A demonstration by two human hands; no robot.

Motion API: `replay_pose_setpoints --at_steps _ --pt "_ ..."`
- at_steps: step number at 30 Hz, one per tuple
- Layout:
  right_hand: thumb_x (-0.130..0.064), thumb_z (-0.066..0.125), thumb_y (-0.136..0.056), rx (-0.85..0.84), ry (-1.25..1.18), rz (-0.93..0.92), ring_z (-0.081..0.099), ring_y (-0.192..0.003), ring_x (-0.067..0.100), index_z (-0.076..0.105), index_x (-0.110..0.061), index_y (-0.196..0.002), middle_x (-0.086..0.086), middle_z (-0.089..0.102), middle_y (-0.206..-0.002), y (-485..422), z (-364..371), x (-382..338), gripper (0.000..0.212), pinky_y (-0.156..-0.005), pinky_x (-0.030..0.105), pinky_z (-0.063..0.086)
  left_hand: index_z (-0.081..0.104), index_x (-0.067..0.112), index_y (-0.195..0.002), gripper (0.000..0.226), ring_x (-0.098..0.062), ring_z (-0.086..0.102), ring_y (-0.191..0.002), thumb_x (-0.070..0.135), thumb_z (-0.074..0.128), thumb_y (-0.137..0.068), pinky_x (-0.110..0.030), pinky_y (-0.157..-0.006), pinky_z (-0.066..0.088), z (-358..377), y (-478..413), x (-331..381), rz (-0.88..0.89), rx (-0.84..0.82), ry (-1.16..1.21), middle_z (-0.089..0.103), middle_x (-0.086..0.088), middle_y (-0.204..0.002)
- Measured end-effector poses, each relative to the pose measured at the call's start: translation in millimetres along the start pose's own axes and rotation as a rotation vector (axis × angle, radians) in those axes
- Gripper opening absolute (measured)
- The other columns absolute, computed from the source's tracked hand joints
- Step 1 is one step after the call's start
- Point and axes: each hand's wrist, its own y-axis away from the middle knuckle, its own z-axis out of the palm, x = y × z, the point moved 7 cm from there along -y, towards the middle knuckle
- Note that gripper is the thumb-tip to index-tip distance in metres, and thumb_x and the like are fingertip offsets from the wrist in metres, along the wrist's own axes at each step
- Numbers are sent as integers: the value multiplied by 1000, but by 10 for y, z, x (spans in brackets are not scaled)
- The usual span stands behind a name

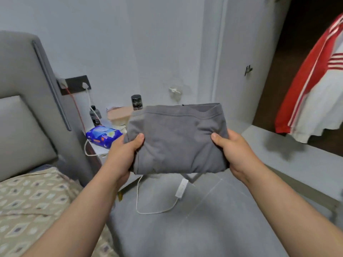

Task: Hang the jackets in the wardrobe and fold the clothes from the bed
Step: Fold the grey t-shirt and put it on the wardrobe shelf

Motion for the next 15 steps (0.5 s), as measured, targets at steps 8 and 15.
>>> replay_pose_setpoints --at_steps 8,15 --pt "-14 59 -98 220 -52 20 73 -95 14 69 -19 -108 -4 77 -102 -1307 -1160 33 15 -80 33 55 69 19 -110 61 -20 71 -103 53 85 -62 -36 -84 54 1739 -1167 -602 -74 -285 -10 75 -2 -110" --pt "-14 59 -98 296 -28 -19 73 -94 14 69 -19 -108 -4 77 -100 -2181 -1414 -1444 15 -76 28 56 66 24 -120 97 -20 72 -102 66 89 -35 -42 -88 54 2864 -2059 629 -65 -378 -69 75 2 -110"
